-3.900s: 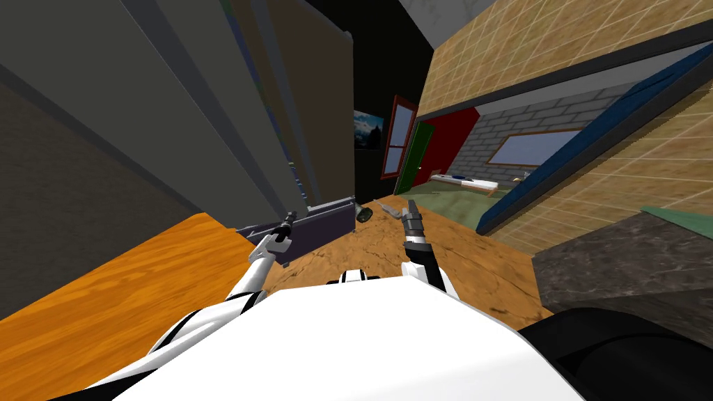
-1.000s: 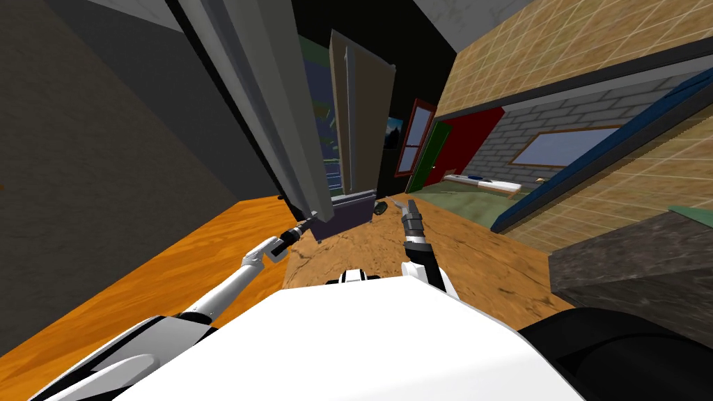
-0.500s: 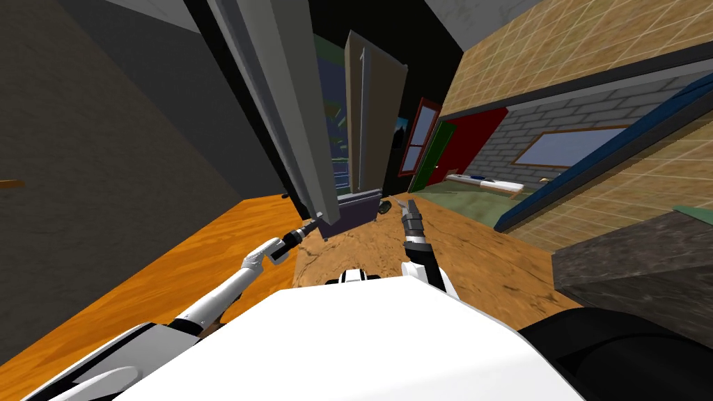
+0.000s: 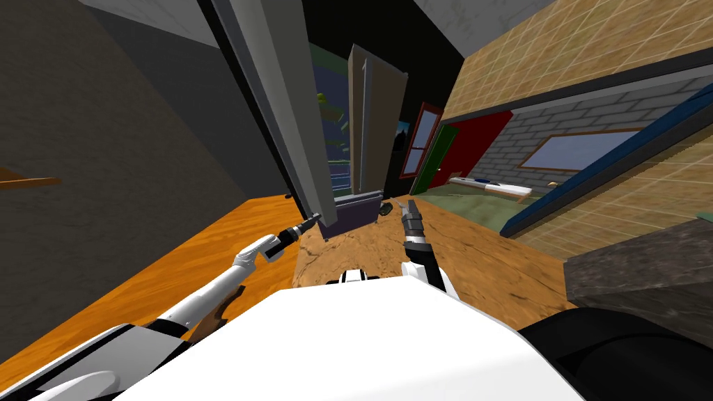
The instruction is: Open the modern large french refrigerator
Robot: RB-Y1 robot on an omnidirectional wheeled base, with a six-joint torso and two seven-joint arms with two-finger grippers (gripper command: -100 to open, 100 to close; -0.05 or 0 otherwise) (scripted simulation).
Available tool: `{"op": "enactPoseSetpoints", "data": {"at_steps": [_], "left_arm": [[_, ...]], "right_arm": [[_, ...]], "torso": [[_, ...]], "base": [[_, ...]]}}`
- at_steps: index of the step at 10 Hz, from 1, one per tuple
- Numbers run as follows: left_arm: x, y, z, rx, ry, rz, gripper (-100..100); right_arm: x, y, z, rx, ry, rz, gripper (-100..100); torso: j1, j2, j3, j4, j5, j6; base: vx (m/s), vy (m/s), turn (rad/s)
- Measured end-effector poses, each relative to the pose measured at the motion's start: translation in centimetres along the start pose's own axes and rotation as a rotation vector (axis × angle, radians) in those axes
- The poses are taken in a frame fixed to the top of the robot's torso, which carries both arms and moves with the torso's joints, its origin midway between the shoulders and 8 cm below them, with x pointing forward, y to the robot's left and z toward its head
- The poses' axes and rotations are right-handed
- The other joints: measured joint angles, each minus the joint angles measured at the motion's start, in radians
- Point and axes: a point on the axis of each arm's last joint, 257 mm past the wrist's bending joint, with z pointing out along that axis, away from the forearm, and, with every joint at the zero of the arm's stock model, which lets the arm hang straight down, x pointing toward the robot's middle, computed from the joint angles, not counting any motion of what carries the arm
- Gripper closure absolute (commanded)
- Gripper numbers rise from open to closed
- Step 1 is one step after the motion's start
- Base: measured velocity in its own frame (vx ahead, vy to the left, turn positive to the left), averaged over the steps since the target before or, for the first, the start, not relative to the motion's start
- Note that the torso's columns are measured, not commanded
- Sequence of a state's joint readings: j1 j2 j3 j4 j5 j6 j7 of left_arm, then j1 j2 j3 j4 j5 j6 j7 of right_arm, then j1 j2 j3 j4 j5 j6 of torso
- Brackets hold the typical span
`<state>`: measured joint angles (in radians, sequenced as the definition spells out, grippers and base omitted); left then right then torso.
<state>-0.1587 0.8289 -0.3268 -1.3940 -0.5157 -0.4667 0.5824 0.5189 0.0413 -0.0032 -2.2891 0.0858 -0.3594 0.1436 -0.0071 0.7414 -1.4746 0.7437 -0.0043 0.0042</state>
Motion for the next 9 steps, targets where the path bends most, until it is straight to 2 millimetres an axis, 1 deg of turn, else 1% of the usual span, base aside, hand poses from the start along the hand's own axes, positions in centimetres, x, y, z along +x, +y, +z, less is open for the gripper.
{"op": "enactPoseSetpoints", "data": {"at_steps": [3,4,9], "left_arm": [[-0.5,-1.1,-0.3,0.011,0.024,-0.012,-100],[-0.4,-0.9,-0.4,0.006,0.025,-0.017,0],[0.0,0.2,-0.8,-0.020,0.026,-0.025,0]], "right_arm": [[0.0,0.0,0.0,0.000,0.000,0.000,0],[0.0,0.0,0.0,0.000,0.000,0.000,0],[0.0,0.0,0.0,0.000,0.000,0.000,0]], "torso": [[0.003,0.010,0.006,0.008,-0.003,-0.006],[0.003,0.010,0.006,0.005,-0.001,-0.005],[0.004,0.003,0.002,-0.002,0.002,-0.005]], "base": [[0.011,-0.038,0.030],[0.015,0.000,-0.010],[0.009,0.003,-0.004]]}}
